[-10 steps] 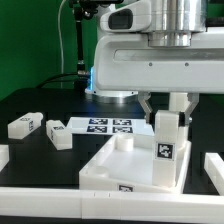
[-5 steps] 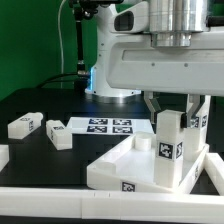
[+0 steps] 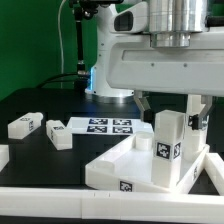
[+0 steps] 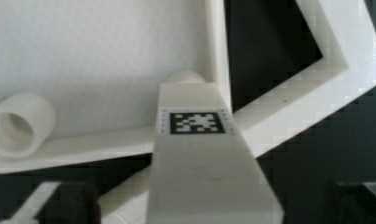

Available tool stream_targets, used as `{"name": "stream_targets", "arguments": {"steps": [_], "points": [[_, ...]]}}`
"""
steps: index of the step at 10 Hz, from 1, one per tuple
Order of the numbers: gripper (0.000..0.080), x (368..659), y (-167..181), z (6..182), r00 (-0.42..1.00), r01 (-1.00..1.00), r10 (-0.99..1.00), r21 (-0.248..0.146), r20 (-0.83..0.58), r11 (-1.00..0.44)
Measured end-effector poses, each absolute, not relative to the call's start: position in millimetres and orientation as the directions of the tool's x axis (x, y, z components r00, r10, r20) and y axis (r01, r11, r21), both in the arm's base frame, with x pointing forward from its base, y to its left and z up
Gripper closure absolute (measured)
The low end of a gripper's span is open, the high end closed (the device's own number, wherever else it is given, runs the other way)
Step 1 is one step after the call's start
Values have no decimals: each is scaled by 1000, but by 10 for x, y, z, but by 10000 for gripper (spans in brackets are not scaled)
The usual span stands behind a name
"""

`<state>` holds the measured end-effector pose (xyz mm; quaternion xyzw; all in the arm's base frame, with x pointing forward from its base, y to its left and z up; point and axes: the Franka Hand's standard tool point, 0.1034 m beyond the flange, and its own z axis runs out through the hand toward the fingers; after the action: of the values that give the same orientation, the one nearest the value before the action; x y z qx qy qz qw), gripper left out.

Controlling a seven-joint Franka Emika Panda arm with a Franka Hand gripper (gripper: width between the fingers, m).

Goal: Assemble desk

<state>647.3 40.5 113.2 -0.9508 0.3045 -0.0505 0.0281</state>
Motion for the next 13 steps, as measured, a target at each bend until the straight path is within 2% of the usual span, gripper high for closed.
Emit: {"name": "stream_targets", "arguments": {"steps": [2, 3, 5, 8, 13], "points": [[159, 6467, 426, 1129, 877, -468, -472, -68, 89, -881], [151, 6470, 414, 1130, 945, -308, -312, -49, 101, -950], [151, 6470, 414, 1131, 990, -82, -84, -21, 110, -996], [151, 6464, 400, 1132, 963, 246, 247, 23, 104, -969], [151, 6480, 386, 1169, 855, 506, 511, 76, 86, -859]]}}
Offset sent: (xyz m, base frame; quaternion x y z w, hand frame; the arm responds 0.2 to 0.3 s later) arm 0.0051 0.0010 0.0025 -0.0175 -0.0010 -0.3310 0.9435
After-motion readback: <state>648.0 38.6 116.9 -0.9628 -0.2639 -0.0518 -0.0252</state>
